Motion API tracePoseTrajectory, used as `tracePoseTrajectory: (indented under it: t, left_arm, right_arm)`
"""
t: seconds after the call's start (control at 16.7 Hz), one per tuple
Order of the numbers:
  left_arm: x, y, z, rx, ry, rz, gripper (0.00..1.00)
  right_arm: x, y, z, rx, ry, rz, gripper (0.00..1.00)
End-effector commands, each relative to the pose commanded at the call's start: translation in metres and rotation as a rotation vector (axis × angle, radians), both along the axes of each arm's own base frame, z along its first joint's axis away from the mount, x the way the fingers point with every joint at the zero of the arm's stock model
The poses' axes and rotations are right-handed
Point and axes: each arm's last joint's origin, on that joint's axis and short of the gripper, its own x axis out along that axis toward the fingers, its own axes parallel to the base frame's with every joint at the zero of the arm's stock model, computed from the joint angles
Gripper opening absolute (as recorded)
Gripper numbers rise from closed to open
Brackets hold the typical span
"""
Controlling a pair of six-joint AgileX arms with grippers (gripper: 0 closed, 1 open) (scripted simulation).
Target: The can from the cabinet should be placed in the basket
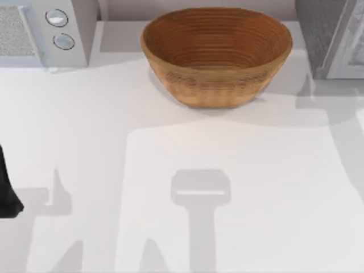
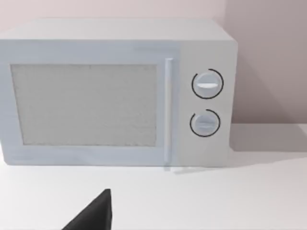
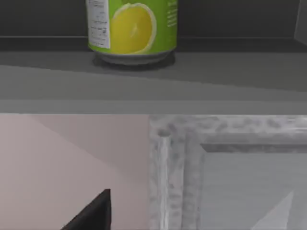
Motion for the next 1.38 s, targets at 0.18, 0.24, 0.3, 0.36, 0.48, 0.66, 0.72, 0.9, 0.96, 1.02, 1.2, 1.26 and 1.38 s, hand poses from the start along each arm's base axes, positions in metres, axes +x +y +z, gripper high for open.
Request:
tracePoseTrajectory:
  t: [0.18,0.24,0.3,0.36,0.48,0.66,0.72,0.9,0.96,1.02,1.2,1.26,1.38]
  left_arm:
    - [0.0,0.0,0.0,0.0,0.0,0.0,1.0]
    - [0.0,0.0,0.0,0.0,0.0,0.0,1.0]
    - [0.0,0.0,0.0,0.0,0.0,0.0,1.0]
    - [0.0,0.0,0.0,0.0,0.0,0.0,1.0]
    - [0.0,0.0,0.0,0.0,0.0,0.0,1.0]
    - [0.0,0.0,0.0,0.0,0.0,0.0,1.0]
    - [0.0,0.0,0.0,0.0,0.0,0.0,1.0]
    - [0.0,0.0,0.0,0.0,0.0,0.0,1.0]
    - [0.0,0.0,0.0,0.0,0.0,0.0,1.0]
    - [0.0,0.0,0.0,0.0,0.0,0.0,1.0]
    - [0.0,0.0,0.0,0.0,0.0,0.0,1.0]
    - [0.0,0.0,0.0,0.0,0.0,0.0,1.0]
    - [0.0,0.0,0.0,0.0,0.0,0.0,1.0]
  right_arm:
    - [0.029,0.01,0.034,0.003,-0.007,0.002,1.0]
    - [0.038,0.013,0.042,0.003,-0.007,0.003,1.0]
    - [0.046,0.016,0.048,0.003,-0.006,0.003,1.0]
    - [0.052,0.018,0.052,0.003,-0.005,0.004,1.0]
    - [0.061,0.021,0.058,0.003,-0.003,0.005,1.0]
    - [0.064,0.023,0.059,0.003,-0.002,0.006,1.0]
    - [0.064,0.023,0.059,0.003,-0.002,0.006,1.0]
    - [0.064,0.022,0.059,0.003,-0.005,0.003,1.0]
    - [0.068,0.023,0.06,0.003,-0.007,0.002,1.0]
    - [0.074,0.026,0.06,0.002,-0.009,0.002,1.0]
    - [0.1,0.037,0.059,0.001,-0.009,0.0,1.0]
    - [0.108,0.041,0.057,0.001,-0.009,-0.001,1.0]
    - [0.118,0.046,0.056,0.001,-0.011,-0.002,1.0]
